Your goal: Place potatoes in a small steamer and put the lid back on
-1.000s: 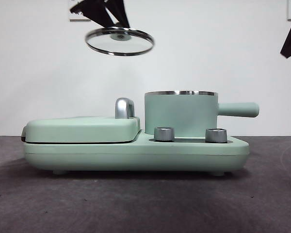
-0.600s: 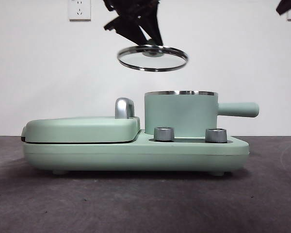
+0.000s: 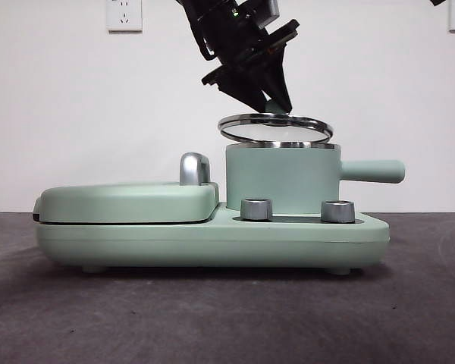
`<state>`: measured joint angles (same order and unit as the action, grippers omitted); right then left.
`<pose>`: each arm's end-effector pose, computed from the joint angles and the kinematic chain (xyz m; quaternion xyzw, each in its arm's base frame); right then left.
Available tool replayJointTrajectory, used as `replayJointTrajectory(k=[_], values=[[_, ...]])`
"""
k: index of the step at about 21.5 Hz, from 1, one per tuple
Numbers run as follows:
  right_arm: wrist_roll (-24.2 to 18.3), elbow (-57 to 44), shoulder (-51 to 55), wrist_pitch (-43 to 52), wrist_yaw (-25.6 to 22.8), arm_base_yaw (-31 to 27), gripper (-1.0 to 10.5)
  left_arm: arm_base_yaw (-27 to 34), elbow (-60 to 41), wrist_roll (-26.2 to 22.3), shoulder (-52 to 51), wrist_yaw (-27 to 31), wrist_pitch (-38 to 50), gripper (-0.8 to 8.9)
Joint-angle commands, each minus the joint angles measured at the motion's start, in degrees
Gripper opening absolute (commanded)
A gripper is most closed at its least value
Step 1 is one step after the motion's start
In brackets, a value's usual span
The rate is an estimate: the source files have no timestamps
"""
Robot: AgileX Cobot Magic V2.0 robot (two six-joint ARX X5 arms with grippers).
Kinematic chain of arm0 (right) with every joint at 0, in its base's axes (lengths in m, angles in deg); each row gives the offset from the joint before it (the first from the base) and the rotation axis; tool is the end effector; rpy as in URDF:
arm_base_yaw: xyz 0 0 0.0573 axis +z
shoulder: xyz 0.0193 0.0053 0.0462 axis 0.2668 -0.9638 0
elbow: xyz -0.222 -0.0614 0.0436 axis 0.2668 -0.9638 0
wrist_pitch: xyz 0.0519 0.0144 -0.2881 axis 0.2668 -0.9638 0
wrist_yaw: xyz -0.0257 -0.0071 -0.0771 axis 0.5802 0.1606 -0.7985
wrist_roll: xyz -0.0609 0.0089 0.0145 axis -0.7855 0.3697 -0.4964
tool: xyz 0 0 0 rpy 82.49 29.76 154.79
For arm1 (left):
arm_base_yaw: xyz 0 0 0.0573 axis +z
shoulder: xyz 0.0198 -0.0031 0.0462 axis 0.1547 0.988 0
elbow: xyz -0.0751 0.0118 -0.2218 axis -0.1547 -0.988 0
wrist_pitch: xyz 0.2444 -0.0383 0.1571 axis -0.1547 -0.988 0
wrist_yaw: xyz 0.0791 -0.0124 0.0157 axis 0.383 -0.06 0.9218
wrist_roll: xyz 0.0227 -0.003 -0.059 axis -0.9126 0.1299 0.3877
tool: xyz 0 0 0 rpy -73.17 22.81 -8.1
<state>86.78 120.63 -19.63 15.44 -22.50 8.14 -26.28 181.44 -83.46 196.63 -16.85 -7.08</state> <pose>0.1698 0.0842 0.2803 0.0767 0.2591 0.2710 0.9239 0.4130 -0.3061 0.3032 0.1357 0.3418 -0.4311 0.8239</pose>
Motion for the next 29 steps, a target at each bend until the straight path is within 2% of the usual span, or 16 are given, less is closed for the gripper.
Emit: replayJointTrajectory(k=[1,5,8,16,22,29], values=[[0.68,0.39,-0.11,0.68,0.07,0.28,4.1,-0.48,1.62,-1.86,0.85,-0.68,3.02,0.16],[0.68,0.39,-0.11,0.68,0.04,0.28,4.1,-0.48,1.62,-4.63,1.07,-1.01,4.0,0.16],[0.68,0.39,-0.11,0.68,0.04,0.28,4.1,-0.48,1.62,-6.36,1.6,-5.64,3.91,0.16],[0.7,0.39,-0.11,0.68,0.04,0.28,4.1,-0.35,1.62,-9.18,3.43,-5.64,3.91,0.16],[0.72,0.39,-0.11,0.68,0.04,0.28,4.1,0.44,1.62,-9.73,3.43,-5.66,4.26,0.16],[0.72,0.39,-0.13,0.7,0.0,0.28,4.1,2.56,1.62,-9.73,3.43,-9.94,3.74,0.16]])
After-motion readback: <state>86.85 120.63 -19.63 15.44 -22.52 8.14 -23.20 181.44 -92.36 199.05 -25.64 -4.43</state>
